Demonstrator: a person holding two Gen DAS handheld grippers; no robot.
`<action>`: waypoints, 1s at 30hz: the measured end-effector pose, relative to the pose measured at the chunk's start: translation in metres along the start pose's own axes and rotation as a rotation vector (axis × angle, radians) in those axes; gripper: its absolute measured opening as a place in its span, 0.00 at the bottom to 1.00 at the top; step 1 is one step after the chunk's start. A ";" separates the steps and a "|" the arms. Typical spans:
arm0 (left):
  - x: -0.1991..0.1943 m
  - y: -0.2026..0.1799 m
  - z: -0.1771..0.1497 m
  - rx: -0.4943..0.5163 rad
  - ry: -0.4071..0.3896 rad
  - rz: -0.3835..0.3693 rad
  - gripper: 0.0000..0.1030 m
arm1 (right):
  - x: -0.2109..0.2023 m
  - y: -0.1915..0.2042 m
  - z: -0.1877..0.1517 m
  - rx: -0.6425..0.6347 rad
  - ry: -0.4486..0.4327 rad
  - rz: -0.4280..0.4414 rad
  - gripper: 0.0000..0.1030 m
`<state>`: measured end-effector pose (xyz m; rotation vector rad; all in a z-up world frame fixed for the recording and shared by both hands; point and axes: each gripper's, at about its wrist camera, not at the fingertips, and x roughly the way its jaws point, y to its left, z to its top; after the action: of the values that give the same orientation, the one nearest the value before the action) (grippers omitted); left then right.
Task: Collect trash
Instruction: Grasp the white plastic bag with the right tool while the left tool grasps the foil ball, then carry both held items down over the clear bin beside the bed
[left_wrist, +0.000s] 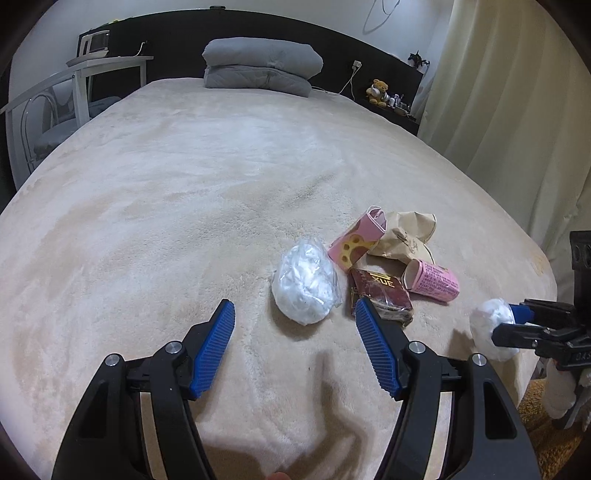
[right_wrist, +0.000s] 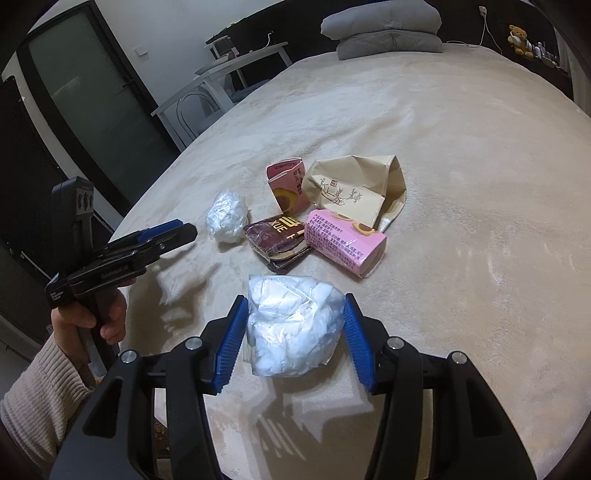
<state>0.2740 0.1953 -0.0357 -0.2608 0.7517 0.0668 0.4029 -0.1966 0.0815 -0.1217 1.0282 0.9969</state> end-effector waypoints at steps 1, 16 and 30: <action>0.004 -0.002 0.002 0.006 0.002 0.007 0.65 | -0.001 0.000 -0.001 -0.005 -0.001 -0.006 0.51; 0.049 -0.004 0.018 -0.056 0.058 0.040 0.53 | -0.021 -0.016 -0.008 0.009 -0.016 -0.006 0.51; 0.022 -0.005 0.015 -0.113 0.007 0.011 0.46 | -0.035 -0.023 -0.005 0.028 -0.067 -0.026 0.51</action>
<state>0.3004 0.1938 -0.0395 -0.3645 0.7573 0.1190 0.4117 -0.2345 0.0974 -0.0779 0.9770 0.9564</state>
